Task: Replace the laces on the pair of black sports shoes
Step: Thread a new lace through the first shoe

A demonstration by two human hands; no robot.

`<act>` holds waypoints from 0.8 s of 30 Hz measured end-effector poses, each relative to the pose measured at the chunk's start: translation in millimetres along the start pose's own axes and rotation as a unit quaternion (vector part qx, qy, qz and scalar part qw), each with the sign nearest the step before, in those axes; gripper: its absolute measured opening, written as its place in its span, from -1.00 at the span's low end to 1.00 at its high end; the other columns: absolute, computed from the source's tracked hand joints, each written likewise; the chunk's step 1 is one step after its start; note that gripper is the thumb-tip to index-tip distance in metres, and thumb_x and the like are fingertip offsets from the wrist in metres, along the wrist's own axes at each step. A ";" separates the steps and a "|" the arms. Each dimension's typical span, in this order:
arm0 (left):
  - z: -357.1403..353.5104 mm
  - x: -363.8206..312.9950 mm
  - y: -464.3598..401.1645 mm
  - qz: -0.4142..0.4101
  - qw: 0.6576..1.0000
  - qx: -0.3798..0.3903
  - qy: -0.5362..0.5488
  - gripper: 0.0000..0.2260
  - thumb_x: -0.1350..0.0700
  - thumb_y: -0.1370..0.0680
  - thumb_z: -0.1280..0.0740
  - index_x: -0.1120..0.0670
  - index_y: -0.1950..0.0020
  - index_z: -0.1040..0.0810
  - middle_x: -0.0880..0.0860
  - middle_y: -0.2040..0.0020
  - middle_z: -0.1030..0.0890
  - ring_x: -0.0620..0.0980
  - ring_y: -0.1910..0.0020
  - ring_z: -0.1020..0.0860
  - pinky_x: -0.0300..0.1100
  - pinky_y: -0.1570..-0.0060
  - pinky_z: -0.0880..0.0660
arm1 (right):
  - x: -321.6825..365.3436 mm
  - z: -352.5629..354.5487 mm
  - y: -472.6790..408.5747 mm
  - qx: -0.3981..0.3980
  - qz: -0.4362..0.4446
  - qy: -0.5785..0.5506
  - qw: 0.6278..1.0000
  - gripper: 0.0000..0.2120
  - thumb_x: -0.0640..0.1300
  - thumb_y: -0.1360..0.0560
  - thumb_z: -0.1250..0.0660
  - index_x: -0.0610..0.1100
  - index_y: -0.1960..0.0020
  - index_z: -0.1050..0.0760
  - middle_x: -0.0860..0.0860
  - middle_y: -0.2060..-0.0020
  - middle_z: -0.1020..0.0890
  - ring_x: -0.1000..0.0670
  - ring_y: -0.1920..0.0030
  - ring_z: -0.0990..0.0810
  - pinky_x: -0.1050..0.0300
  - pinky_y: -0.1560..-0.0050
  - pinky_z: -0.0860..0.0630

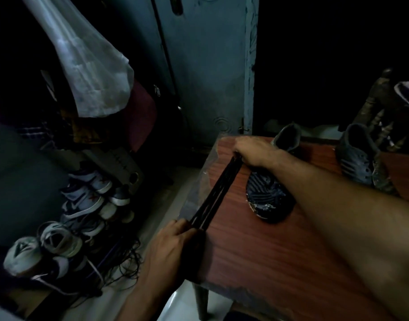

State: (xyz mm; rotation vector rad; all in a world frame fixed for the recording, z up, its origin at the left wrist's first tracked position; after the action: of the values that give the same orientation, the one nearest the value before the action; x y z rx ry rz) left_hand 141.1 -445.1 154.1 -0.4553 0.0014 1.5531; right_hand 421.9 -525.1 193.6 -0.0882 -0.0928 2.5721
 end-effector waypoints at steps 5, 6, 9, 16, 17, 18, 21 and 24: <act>1.6 1.7 2.9 0.026 1.000 0.009 0.006 -0.70 -0.18 -0.60 -0.15 -0.09 0.02 -0.62 -0.14 0.08 -0.49 -0.12 0.11 -0.48 0.03 0.24 -0.51 | -1.7 1.4 4.2 0.005 -0.013 -0.007 1.000 -0.88 -0.27 -0.51 -0.30 -0.19 0.00 -0.60 -0.14 -0.05 -0.58 -0.15 -0.10 -0.56 0.03 -0.04 -0.45; 2.8 0.5 3.2 0.026 1.000 0.012 0.005 -0.68 -0.19 -0.60 -0.14 -0.10 0.01 -0.63 -0.14 0.07 -0.50 -0.12 0.10 -0.48 0.02 0.23 -0.53 | -2.3 1.8 5.0 0.007 -0.015 -0.006 1.000 -0.87 -0.27 -0.51 -0.30 -0.19 -0.01 -0.60 -0.14 -0.04 -0.58 -0.15 -0.10 -0.57 0.02 -0.06 -0.47; 14.4 -8.3 3.7 0.012 1.000 -0.016 -0.001 -0.71 -0.22 -0.59 -0.20 -0.15 -0.09 -0.65 -0.19 0.00 -0.50 -0.18 0.13 -0.52 -0.15 0.28 -0.56 | -0.5 11.3 9.6 -0.021 -0.024 -0.022 0.999 -0.88 -0.22 -0.50 -0.35 -0.19 -0.02 -0.59 -0.15 -0.02 -0.58 -0.18 -0.10 -0.57 -0.02 -0.09 -0.50; 17.0 -56.3 -42.8 -0.076 0.993 -0.068 0.052 -0.69 -0.16 -0.61 -0.24 -0.06 -0.22 -0.64 -0.09 -0.11 -0.56 -0.07 0.03 -0.61 -0.20 0.12 -0.55 | -16.6 56.4 110.0 -0.219 -0.110 -0.133 0.960 -0.86 -0.08 -0.49 -0.42 -0.12 0.01 -0.62 -0.09 0.10 -0.57 -0.16 -0.01 -0.52 -0.02 -0.07 -0.47; 9.6 -71.3 -57.8 -0.103 0.990 -0.072 0.070 -0.67 -0.15 -0.61 -0.26 -0.02 -0.25 -0.63 -0.04 -0.15 -0.57 -0.02 -0.03 -0.61 -0.19 0.03 -0.53 | -24.7 57.8 137.8 -0.243 -0.135 -0.127 0.952 -0.87 -0.07 -0.48 -0.41 -0.10 0.02 -0.61 -0.07 0.11 -0.57 -0.16 -0.01 -0.52 -0.04 -0.07 -0.48; 0.5 -83.4 -73.7 -0.117 0.987 -0.069 0.080 -0.62 -0.17 -0.61 -0.26 0.02 -0.29 -0.61 0.01 -0.21 -0.57 0.04 -0.11 -0.60 -0.13 -0.08 -0.54 | -32.9 57.2 165.3 -0.264 -0.165 -0.118 0.943 -0.86 -0.05 -0.46 -0.39 -0.08 0.03 -0.61 -0.05 0.11 -0.57 -0.16 -0.02 -0.52 -0.05 -0.08 -0.47; -39.5 -107.3 -124.5 -0.073 0.994 0.001 0.075 -0.25 -0.44 -0.50 -0.16 0.01 -0.54 -0.43 0.15 -0.54 -0.39 0.17 -0.49 -0.37 0.08 -0.49 -0.33 | -65.5 42.9 243.6 -0.251 -0.291 -0.091 0.919 -0.77 0.03 -0.47 -0.39 0.00 -0.10 -0.58 0.01 -0.03 -0.53 -0.11 -0.19 -0.48 -0.05 -0.22 -0.37; -84.1 -132.5 -153.9 -0.028 0.994 0.098 0.047 -0.06 -0.52 -0.42 0.05 0.01 -0.67 -0.16 0.13 -0.68 -0.10 0.14 -0.65 -0.08 0.06 -0.60 -0.04 | -84.5 0.8 302.7 -0.101 -0.385 -0.111 0.911 -0.44 0.20 -0.55 -0.31 0.04 -0.48 -0.33 0.02 -0.42 -0.35 -0.07 -0.49 -0.24 -0.09 -0.51 -0.11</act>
State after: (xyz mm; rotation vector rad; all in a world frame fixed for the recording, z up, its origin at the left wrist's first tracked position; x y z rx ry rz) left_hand 307.7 -588.5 157.6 -0.3699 0.2104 1.4596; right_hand 331.4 -825.3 172.5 0.1430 -0.3956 1.7632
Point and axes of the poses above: each hand's wrist, its own y-axis away from the middle knuckle, its own z-axis out of the back of the hand, x = y × z, the point moved 8 cm from there along -y, towards the middle knuckle
